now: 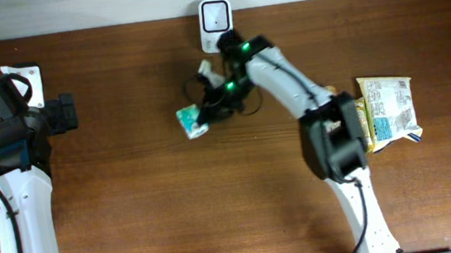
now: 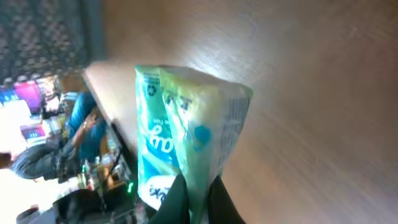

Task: Scan the item barcode
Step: 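Lift the mint box up to the barcode scanner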

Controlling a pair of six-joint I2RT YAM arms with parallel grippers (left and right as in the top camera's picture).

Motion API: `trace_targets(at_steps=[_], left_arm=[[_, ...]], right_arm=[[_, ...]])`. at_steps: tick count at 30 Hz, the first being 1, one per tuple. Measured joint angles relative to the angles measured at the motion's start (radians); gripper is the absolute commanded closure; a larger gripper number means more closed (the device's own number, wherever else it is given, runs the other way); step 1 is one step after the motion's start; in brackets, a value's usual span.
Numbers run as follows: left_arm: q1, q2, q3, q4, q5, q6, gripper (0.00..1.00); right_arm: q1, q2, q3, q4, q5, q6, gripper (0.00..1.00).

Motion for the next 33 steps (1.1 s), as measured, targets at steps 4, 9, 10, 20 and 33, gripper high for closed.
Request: trace_targets(at_steps=[4,9,10,20,33], left_arm=[[0.000,0.000,0.000,0.000,0.000,0.000,0.01],[0.000,0.000,0.000,0.000,0.000,0.000,0.01],[0.000,0.000,0.000,0.000,0.000,0.000,0.01],[0.000,0.000,0.000,0.000,0.000,0.000,0.01],[0.000,0.000,0.000,0.000,0.000,0.000,0.01]], right_arm=[[-0.061,-0.134,0.000,-0.228,-0.113,-0.262,0.96],[-0.146,-0.206,0.001,-0.369,-0.290,-0.430,0.96],[-0.171,-0.206,0.001,-0.394,-0.328,-0.444,0.96],[-0.311,-0.206,0.001,-0.464,-0.550,-0.444,0.96],[-0.167,-0.206,0.001,-0.303,-0.237,-0.433,0.96]])
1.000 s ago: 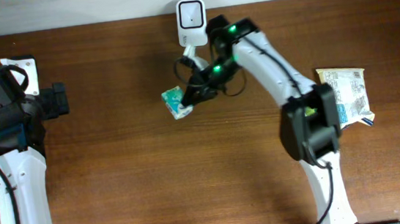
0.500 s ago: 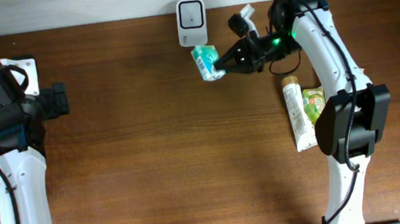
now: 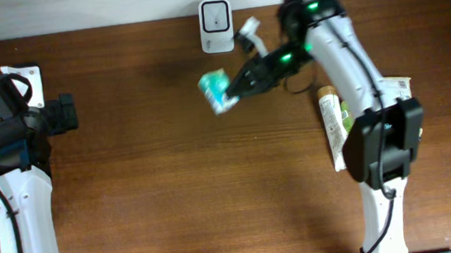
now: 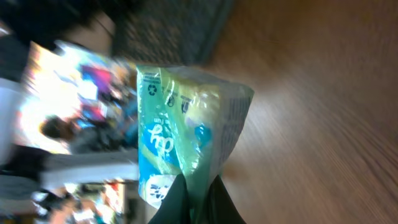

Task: Scan the item barcode
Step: 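Lift the mint box up to the barcode scanner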

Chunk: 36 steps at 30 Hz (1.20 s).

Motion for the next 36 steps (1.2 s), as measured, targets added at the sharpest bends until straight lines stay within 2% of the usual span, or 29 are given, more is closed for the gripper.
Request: trace_targets(at_steps=[4,5,6,10,13,16,25,30,36], left_arm=[[0.000,0.000,0.000,0.000,0.000,0.000,0.01],[0.000,0.000,0.000,0.000,0.000,0.000,0.01],[0.000,0.000,0.000,0.000,0.000,0.000,0.01],[0.000,0.000,0.000,0.000,0.000,0.000,0.01],[0.000,0.000,0.000,-0.002,0.001,0.000,0.01],[0.000,0.000,0.000,-0.003,0.000,0.000,0.01],[0.000,0.000,0.000,-0.001,0.000,0.000,0.01],[0.000,0.000,0.000,0.000,0.000,0.000,0.01],[0.000,0.000,0.000,0.000,0.000,0.000,0.01]], right_arm=[[0.141,0.000,-0.001,0.163,0.404,0.192,0.96],[0.198,0.000,-0.001,0.215,0.638,0.286,0.96],[0.224,0.000,-0.001,0.266,0.781,0.331,0.96],[0.275,0.000,-0.001,0.483,1.264,0.401,0.96],[0.283,0.000,0.000,0.668,1.455,0.372,0.96],[0.282,0.000,-0.001,0.890,1.555,0.263,0.96],[0.277,0.070,0.001,1.426,1.612,-0.312,0.96],[0.244,0.193,0.001,1.463,1.579,-0.495,0.96],[0.209,0.261,0.000,1.459,1.572,-0.553,0.96]])
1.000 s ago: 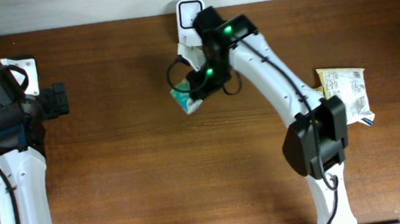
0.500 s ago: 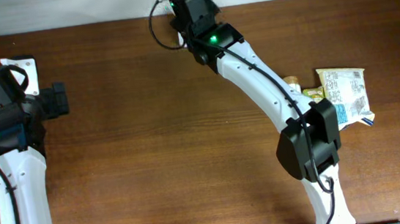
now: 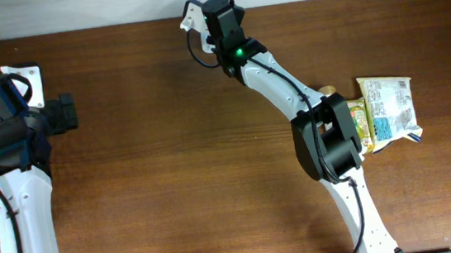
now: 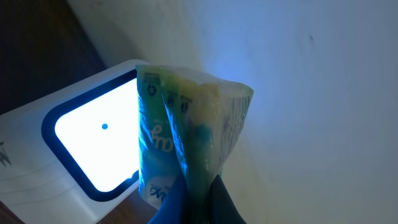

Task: Scan the item barcode
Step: 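Lift the mint box up to the barcode scanner, then carry the mint box right and release it beside the other items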

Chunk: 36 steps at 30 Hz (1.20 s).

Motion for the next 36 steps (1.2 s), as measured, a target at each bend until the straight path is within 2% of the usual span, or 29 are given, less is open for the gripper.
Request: trace_targets(at_steps=[16,20,24,28,30,31,33,36], left_arm=[[0.000,0.000,0.000,0.000,0.000,0.000,0.01],[0.000,0.000,0.000,0.000,0.000,0.000,0.01],[0.000,0.000,0.000,0.000,0.000,0.000,0.01],[0.000,0.000,0.000,0.002,0.000,0.000,0.01],[0.000,0.000,0.000,0.000,0.000,0.000,0.01],[0.000,0.000,0.000,0.000,0.000,0.000,0.01],[0.000,0.000,0.000,-0.002,0.000,0.000,0.01],[0.000,0.000,0.000,0.000,0.000,0.000,0.01]], right_arm=[[0.022,0.000,0.000,-0.034,-0.015,0.005,0.96],[0.055,-0.003,0.001,-0.147,-0.051,0.083,0.96],[0.071,-0.093,-0.008,-0.417,-0.174,0.230,0.96],[0.071,-0.337,-0.006,-0.727,-0.302,0.516,0.96],[0.068,-0.496,0.003,-0.952,-0.341,0.670,0.96],[0.063,-0.537,0.015,-1.030,-0.351,0.703,0.96],[0.032,-0.597,0.023,-1.246,-0.365,0.766,0.96],[-0.039,-0.569,-0.021,-1.386,-0.370,0.842,0.96]])
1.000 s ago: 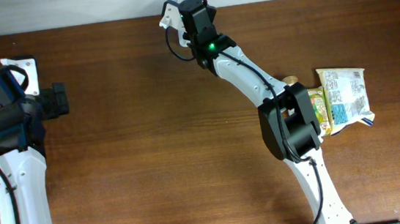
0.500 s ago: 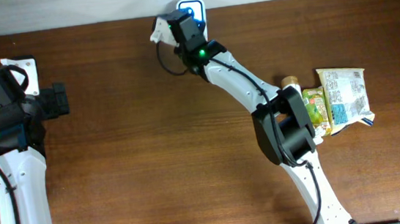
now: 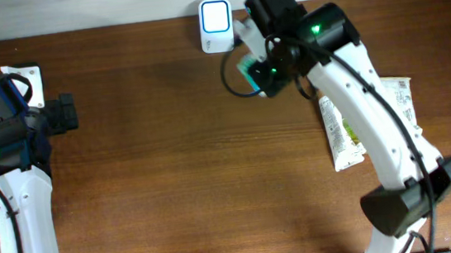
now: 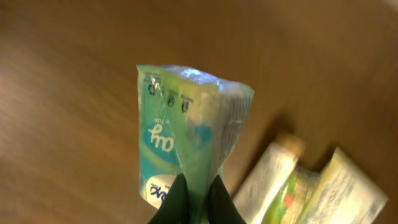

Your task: Scan the item barcode

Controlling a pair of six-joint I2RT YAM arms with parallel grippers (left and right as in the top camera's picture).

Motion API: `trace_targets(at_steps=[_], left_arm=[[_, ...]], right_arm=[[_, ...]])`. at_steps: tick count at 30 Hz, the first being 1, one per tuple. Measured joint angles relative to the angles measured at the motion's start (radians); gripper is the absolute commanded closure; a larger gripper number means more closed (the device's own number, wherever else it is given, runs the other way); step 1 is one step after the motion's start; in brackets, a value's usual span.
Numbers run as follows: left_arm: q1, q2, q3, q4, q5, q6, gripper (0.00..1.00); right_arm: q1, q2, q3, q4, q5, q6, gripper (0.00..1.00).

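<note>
A green and white soft packet (image 4: 186, 130) hangs pinched at its lower edge between the two dark fingers of my right gripper (image 4: 198, 199), which is shut on it. From overhead the packet (image 3: 255, 71) shows in the air just right of and below the white barcode scanner (image 3: 215, 15), whose window glows at the table's back edge. My left gripper (image 3: 65, 113) is at the far left of the table, far from both; its fingers are too small to read.
A white tube and printed packets (image 3: 374, 120) lie at the right of the table, also visible below the held packet as a pile of packets (image 4: 305, 186). A white mount plate (image 3: 26, 79) is at the back left. The table (image 3: 173, 181) is brown wood.
My right gripper, still shut on the packet, was right in front of the scanner's lit window. Now it is to the right of the scanner, over the table with the pile of packets below.
My right gripper held the packet low over the table below the scanner, then in the air to the scanner's right, then pressed close before the lit window. Now it holds it away from the scanner again. The left arm has stayed still throughout.
</note>
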Motion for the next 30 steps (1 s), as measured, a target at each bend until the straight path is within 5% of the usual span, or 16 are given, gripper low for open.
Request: trace_targets(at_steps=[7,13,20,21,26,30], left_arm=[[0.000,0.000,0.000,0.000,0.000,0.000,0.01],[0.000,0.000,0.000,0.001,0.000,0.000,0.01],[0.000,0.000,0.000,0.001,0.000,0.000,0.01],[0.000,0.000,0.000,0.000,0.000,0.000,0.01],[0.000,0.000,0.000,0.000,0.000,0.000,0.01],[0.000,0.000,0.000,0.001,0.000,0.000,0.01]], right_arm=[[-0.206,0.064,-0.427,0.217,0.005,0.116,0.96],[-0.313,0.066,-0.587,0.329,0.009,0.140,0.41],[-0.325,0.064,-0.546,0.259,-0.052,0.126,0.21],[-0.325,0.053,-0.518,0.237,-0.081,0.120,0.07],[-0.325,-0.175,-0.434,0.163,-0.188,0.114,0.01],[-0.325,-0.587,-0.391,0.117,-0.236,0.166,0.01]])
